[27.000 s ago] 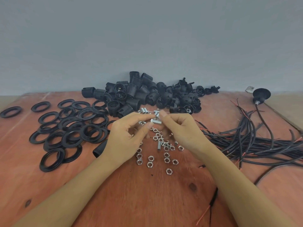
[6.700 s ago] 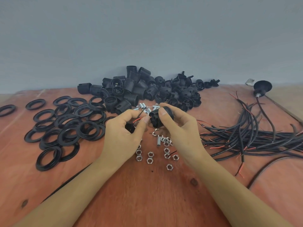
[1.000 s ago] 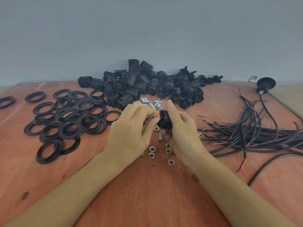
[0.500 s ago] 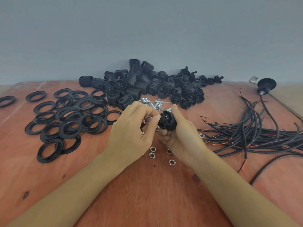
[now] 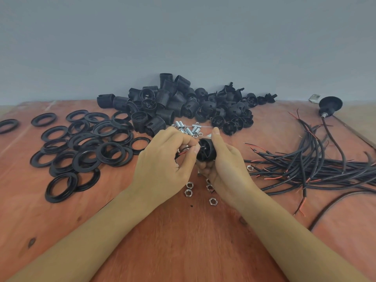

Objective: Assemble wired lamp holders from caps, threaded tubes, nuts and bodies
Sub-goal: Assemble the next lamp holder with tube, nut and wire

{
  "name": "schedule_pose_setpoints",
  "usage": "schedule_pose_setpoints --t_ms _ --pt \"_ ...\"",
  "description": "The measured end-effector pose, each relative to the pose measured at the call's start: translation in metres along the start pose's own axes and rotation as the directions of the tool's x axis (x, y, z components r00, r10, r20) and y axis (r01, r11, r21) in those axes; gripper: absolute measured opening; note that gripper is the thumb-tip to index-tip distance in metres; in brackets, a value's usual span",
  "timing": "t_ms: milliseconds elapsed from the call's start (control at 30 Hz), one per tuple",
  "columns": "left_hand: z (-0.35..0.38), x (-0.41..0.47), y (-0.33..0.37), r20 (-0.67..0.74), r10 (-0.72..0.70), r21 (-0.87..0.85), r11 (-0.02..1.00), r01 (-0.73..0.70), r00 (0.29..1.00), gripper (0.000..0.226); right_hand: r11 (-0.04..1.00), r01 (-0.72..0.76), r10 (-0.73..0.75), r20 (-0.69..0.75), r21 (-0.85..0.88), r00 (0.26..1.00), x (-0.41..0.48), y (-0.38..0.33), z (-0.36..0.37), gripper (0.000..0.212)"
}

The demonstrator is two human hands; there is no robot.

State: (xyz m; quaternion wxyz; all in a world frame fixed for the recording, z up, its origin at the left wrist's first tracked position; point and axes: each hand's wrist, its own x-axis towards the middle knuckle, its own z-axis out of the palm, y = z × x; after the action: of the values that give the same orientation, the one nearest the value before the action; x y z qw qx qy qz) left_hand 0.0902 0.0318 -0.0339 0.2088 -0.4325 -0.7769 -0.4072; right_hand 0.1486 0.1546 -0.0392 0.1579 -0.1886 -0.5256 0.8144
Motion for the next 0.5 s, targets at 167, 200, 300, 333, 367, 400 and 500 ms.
schedule_pose_setpoints --t_ms 167,200,300,333,367,400,500 --pt "0.000 0.000 -0.001 0.010 -0.001 0.027 1.000 0.000 1.000 0.022 0.994 0.063 -0.068 -0.049 -0.086 0.997 0.002 0.003 0.000 0.045" --pt "0.000 0.000 -0.001 0.013 0.004 0.036 0.999 -0.004 1.000 0.021 0.991 0.083 -0.090 -0.062 -0.109 0.994 0.002 0.004 0.000 0.043" --pt "0.000 -0.001 -0.002 0.016 0.017 0.057 0.998 -0.018 1.000 0.020 0.982 0.127 -0.139 -0.083 -0.141 0.987 0.003 0.006 0.000 0.039" --pt "0.000 -0.001 -0.003 0.017 0.020 0.058 0.998 -0.021 1.000 0.020 0.980 0.133 -0.147 -0.090 -0.150 0.985 0.003 0.007 0.001 0.039" --pt "0.000 -0.001 -0.003 0.020 0.023 0.057 0.998 -0.024 1.000 0.019 0.977 0.135 -0.152 -0.098 -0.166 0.983 0.004 0.008 0.001 0.039" --pt "0.001 -0.001 -0.004 0.023 0.028 0.056 0.998 -0.029 0.999 0.019 0.973 0.135 -0.156 -0.106 -0.185 0.982 0.004 0.009 0.000 0.039" --pt "0.003 -0.002 -0.006 0.027 0.042 0.070 0.997 -0.044 0.999 0.017 0.964 0.143 -0.170 -0.109 -0.223 0.979 0.005 0.011 0.000 0.040"
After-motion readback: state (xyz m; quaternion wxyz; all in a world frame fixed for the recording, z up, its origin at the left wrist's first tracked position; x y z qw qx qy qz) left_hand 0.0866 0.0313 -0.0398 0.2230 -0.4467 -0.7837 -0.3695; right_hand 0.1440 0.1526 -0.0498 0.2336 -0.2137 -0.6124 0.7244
